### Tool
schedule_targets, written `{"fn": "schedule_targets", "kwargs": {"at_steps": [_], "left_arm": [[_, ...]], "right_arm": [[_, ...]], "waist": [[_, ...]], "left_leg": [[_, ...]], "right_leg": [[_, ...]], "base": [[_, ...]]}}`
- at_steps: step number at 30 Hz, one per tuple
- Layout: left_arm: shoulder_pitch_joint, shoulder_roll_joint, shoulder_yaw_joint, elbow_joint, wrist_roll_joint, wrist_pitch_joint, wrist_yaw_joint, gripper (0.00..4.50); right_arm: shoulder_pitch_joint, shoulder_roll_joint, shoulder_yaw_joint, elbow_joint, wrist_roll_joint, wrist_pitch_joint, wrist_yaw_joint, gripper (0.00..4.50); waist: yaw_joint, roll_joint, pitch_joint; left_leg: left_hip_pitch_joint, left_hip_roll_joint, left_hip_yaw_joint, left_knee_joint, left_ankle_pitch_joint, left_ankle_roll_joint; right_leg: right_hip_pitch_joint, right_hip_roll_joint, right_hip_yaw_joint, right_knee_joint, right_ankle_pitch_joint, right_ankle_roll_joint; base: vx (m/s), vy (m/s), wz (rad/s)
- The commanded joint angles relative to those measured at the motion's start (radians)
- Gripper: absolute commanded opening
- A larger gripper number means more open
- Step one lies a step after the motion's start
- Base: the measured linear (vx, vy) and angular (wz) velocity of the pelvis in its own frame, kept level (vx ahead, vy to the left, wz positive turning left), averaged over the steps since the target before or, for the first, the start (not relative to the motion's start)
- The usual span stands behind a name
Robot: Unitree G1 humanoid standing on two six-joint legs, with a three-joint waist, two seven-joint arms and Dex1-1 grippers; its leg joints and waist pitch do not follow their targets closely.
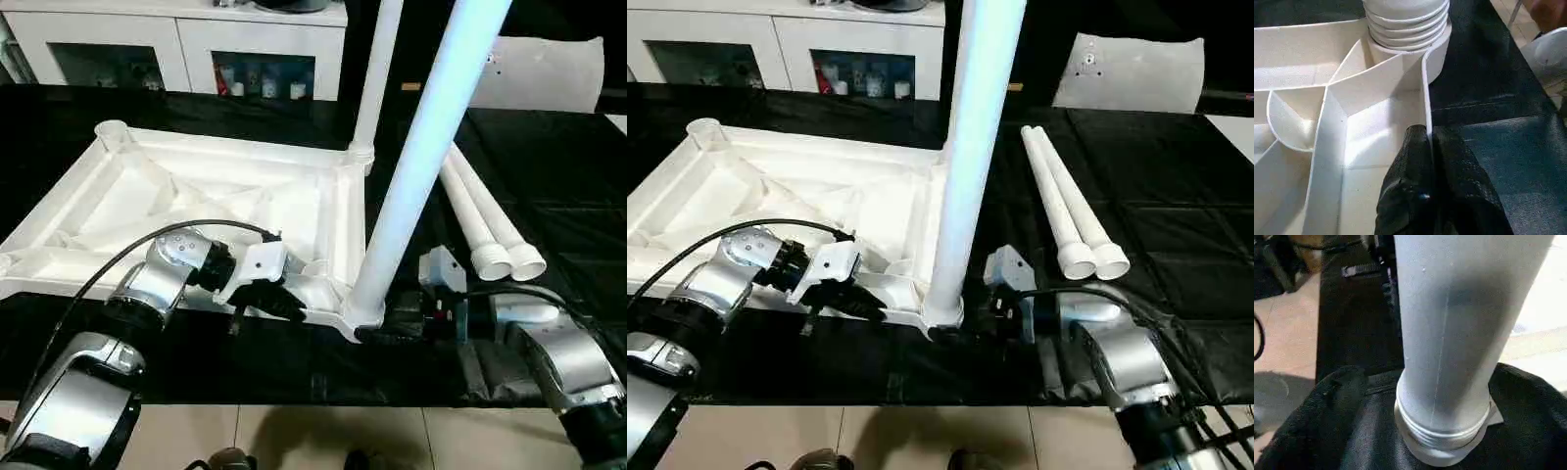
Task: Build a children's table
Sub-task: Rotate leg to tighten
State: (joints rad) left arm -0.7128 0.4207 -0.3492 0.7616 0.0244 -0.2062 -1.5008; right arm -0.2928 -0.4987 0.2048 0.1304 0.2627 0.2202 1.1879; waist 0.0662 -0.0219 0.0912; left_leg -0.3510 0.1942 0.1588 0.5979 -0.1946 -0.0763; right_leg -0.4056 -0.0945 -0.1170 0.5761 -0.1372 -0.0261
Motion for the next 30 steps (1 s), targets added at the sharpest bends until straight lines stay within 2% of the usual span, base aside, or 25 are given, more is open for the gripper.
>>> {"fn": "schedule_targets", "kwargs": {"at_steps": [1,14,19,20,22,24,25,26,27,28,29,30], "left_arm": [[-0.021,-0.012,-0.039,-0.022,0.016,-0.024,-0.049,0.00],[-0.021,-0.005,-0.037,-0.018,0.019,-0.023,-0.054,0.00],[-0.020,-0.008,-0.022,-0.024,0.009,0.011,-0.037,0.00],[-0.011,-0.019,0.003,-0.056,-0.011,0.074,0.004,0.00],[-0.004,-0.026,0.018,-0.078,-0.020,0.113,0.037,0.00],[0.011,-0.037,0.028,-0.114,-0.017,0.167,0.090,0.00],[0.034,-0.065,0.047,-0.170,-0.034,0.249,0.151,0.00],[0.036,-0.067,0.049,-0.174,-0.035,0.254,0.155,0.00],[0.049,-0.088,0.057,-0.210,-0.043,0.301,0.191,0.00],[0.058,-0.102,0.059,-0.236,-0.043,0.332,0.218,0.00],[0.059,-0.103,0.060,-0.238,-0.043,0.334,0.220,0.00],[0.073,-0.150,0.061,-0.286,-0.024,0.395,0.309,0.00]], "right_arm": [[-0.031,0.003,0.018,0.045,-0.017,-0.022,0.028,3.88],[-0.058,0.008,0.043,0.096,-0.025,-0.046,0.066,2.82],[-0.049,0.020,0.046,0.093,-0.021,-0.041,0.064,2.68],[-0.022,0.037,0.039,0.064,0.004,0.001,0.043,2.67],[-0.004,0.051,0.031,0.041,0.020,0.039,0.015,2.66],[0.015,0.084,0.013,0.012,0.034,0.084,-0.052,2.62],[0.035,0.135,-0.001,-0.018,0.031,0.136,-0.158,2.62],[0.036,0.139,-0.002,-0.020,0.030,0.139,-0.166,2.62],[0.044,0.173,-0.004,-0.035,0.020,0.163,-0.227,2.62],[0.048,0.220,-0.008,-0.044,0.011,0.196,-0.298,2.62],[0.048,0.224,-0.009,-0.045,0.010,0.199,-0.305,2.62],[0.042,0.297,-0.021,-0.042,-0.006,0.247,-0.414,2.62]], "waist": [[-0.004,-0.003,-0.071],[-0.005,0.000,-0.064],[-0.007,0.001,-0.060],[-0.005,0.010,-0.059],[-0.007,0.004,-0.058],[-0.009,0.009,-0.055],[-0.014,0.007,-0.053],[-0.016,0.008,-0.051],[-0.022,0.008,-0.048],[-0.024,0.015,-0.047],[-0.032,0.012,-0.043],[-0.039,0.005,-0.041]], "left_leg": [[0.004,0.035,0.000,-0.075,-0.230,0.056],[0.001,0.036,-0.002,-0.080,-0.239,0.057],[0.001,0.036,-0.003,-0.082,-0.262,0.051],[0.003,0.037,-0.004,-0.083,-0.268,0.047],[0.004,0.039,-0.004,-0.084,-0.278,0.046],[0.002,0.038,-0.007,-0.086,-0.289,0.039],[0.005,0.037,-0.008,-0.088,-0.308,0.026],[0.005,0.036,-0.009,-0.088,-0.314,0.021],[0.008,0.032,-0.011,-0.087,-0.340,0.013],[0.009,0.030,-0.013,-0.087,-0.351,0.006],[0.013,0.027,-0.015,-0.085,-0.379,0.000],[0.014,0.023,-0.015,-0.083,-0.390,0.000]], "right_leg": [[0.053,-0.062,0.054,-0.078,-0.450,-0.155],[0.054,-0.060,0.056,-0.075,-0.434,-0.163],[0.053,-0.060,0.055,-0.079,-0.463,-0.157],[0.052,-0.061,0.055,-0.078,-0.463,-0.161],[0.052,-0.060,0.056,-0.081,-0.463,-0.162],[0.051,-0.059,0.055,-0.082,-0.475,-0.159],[0.050,-0.059,0.053,-0.087,-0.511,-0.141],[0.047,-0.058,0.053,-0.087,-0.524,-0.139],[0.044,-0.059,0.046,-0.096,-0.584,-0.116],[0.044,-0.059,0.044,-0.099,-0.605,-0.105],[0.037,-0.057,0.037,-0.112,-0.653,-0.081],[0.035,-0.056,0.032,-0.119,-0.681,-0.066]], "base": [[0.000,0.000,0.00],[0.000,0.000,0.00],[0.000,0.000,0.00],[0.000,0.000,0.00],[0.000,0.000,0.00],[0.000,0.000,0.00],[0.000,0.000,0.00],[0.000,0.000,0.00],[0.000,0.000,0.00],[0.000,0.000,0.00],[0.000,0.000,0.00],[0.000,0.000,0.00]]}}
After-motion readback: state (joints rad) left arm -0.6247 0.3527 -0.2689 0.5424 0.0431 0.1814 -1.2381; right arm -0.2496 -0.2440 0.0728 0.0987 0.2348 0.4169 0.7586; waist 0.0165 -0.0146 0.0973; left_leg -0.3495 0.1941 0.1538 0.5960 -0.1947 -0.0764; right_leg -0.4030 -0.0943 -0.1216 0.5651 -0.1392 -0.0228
